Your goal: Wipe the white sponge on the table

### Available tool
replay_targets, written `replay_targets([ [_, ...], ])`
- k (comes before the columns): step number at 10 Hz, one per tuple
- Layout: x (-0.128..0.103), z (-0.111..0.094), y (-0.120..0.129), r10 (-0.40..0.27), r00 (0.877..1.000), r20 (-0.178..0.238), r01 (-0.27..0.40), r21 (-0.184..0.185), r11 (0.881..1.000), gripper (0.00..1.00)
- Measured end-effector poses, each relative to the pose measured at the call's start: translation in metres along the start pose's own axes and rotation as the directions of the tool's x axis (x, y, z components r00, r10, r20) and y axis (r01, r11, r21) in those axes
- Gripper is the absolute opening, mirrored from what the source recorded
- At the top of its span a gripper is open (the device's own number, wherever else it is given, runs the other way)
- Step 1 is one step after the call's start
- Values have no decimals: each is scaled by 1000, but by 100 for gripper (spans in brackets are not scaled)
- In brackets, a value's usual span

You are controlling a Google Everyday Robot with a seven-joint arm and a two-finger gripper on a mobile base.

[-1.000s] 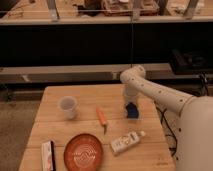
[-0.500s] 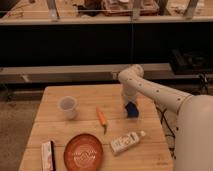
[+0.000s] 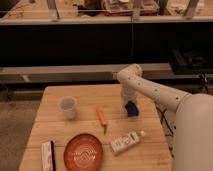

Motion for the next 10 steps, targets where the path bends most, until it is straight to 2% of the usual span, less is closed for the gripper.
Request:
replay_targets([
  [1,-2,3,0,8,1000,5,-8,15,1000,0],
  [3,-14,21,-6,5,1000,21,-6,59,998,0],
  [5,-21,32,-24,-25,999,38,21,102,995,0],
  [8,-24,35,-58,-112,993,43,107,116,988,0],
  [10,-14,35,-92,-202,979,26,198,118,973,0],
])
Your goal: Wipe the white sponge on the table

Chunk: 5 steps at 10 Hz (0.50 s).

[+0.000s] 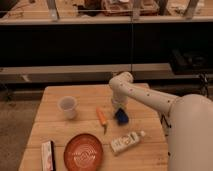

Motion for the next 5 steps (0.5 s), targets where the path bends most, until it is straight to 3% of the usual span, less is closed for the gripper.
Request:
replay_targets([
  [2,15,3,-9,-39,999,-13,39,1,999,0],
  [3,46,0,-2,-55,998,-34,55,-11,998,0],
  [5,77,-9,8,-53,996,-64,52,-23,998,0],
])
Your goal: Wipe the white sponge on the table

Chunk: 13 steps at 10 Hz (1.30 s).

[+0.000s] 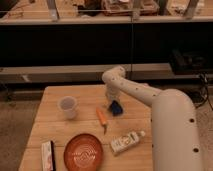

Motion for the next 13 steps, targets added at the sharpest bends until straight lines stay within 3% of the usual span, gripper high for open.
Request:
replay_targets([
  [3,21,-9,41,41,999,-20,-41,-8,999,0],
  [6,13,-29,90,102,994,-36,-104,-44,994,0],
  [9,-15,-42,142,177,983,-36,-180,-71,981,0],
  [10,-36,-46,165,222,975,-31,-224,-85,971,0],
  [11,-45,-47,172,238,971,-27,-239,-87,967,0],
  [13,-86,-48,186,269,963,-8,-268,-100,958,0],
])
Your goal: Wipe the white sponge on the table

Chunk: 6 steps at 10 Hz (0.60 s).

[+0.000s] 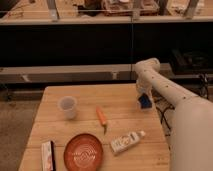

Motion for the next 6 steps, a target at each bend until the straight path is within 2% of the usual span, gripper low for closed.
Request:
replay_targets([
  [1,-19,1,2,-6,1000,11,6,-16,1000,0],
  [3,-47,3,-13,-38,999,27,38,-18,999,0],
  [5,-85,13,-37,-77,996,53,77,5,997,0],
  [6,-95,17,-46,-89,995,55,88,24,996,0],
])
